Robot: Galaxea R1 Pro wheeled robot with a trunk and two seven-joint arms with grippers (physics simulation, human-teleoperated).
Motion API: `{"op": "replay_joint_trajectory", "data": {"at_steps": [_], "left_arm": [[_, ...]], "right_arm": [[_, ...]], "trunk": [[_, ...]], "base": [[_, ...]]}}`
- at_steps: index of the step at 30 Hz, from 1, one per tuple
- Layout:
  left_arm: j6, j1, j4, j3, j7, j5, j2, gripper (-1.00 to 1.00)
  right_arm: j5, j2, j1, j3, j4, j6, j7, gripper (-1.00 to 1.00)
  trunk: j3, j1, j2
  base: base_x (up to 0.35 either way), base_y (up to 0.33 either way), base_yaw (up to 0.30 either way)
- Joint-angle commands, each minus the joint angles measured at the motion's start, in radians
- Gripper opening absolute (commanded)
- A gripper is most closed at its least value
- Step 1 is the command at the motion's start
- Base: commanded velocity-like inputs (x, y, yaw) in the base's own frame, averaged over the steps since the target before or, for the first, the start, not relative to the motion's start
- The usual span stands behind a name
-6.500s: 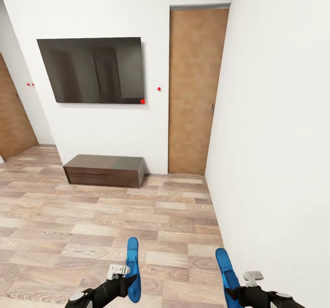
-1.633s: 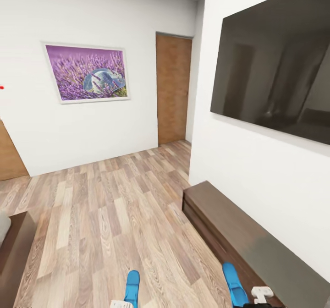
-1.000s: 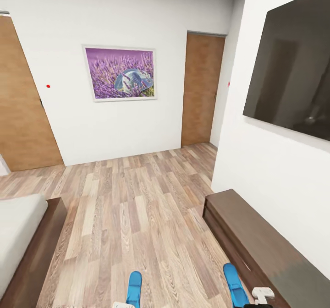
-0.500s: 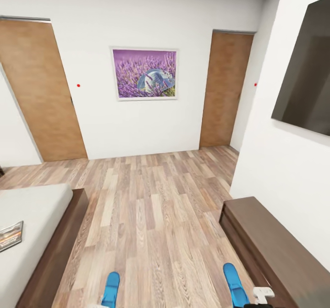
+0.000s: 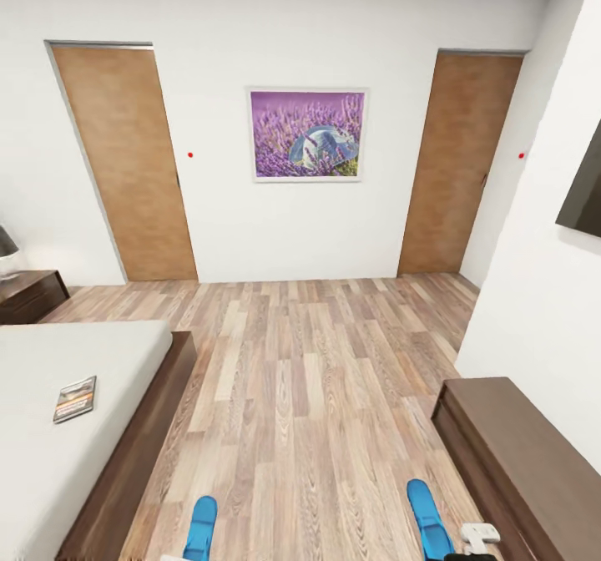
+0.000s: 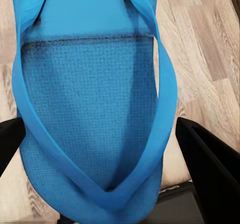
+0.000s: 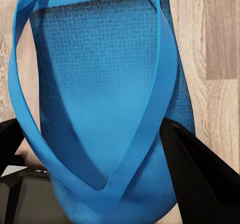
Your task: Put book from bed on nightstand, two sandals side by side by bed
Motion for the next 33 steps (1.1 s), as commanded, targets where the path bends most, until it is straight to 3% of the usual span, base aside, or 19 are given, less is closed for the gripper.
{"op": "replay_joint_trajectory", "data": {"at_steps": [1,15,33], "left_arm": [[-0.004,-0.001,0.001,0.008,-0.003,-0.008,0.000,-1.00],[-0.007,-0.001,0.003,0.010,-0.003,-0.006,-0.001,-1.00],[-0.005,-0.001,0.003,0.010,-0.003,-0.007,-0.020,-1.00]], "right_arm": [[-0.011,0.000,-0.002,0.007,0.004,-0.002,0.005,-1.00],[-0.011,0.000,-0.002,0.007,0.002,-0.002,0.009,-1.00],[-0.011,0.000,-0.002,0.007,0.001,-0.002,0.014,-1.00]], "trunk": [[-0.002,0.001,-0.002],[-0.002,0.001,-0.002],[-0.007,0.001,-0.002]], "base": [[0.000,0.000,0.288],[0.000,0.000,0.103],[0.000,0.000,0.224]]}}
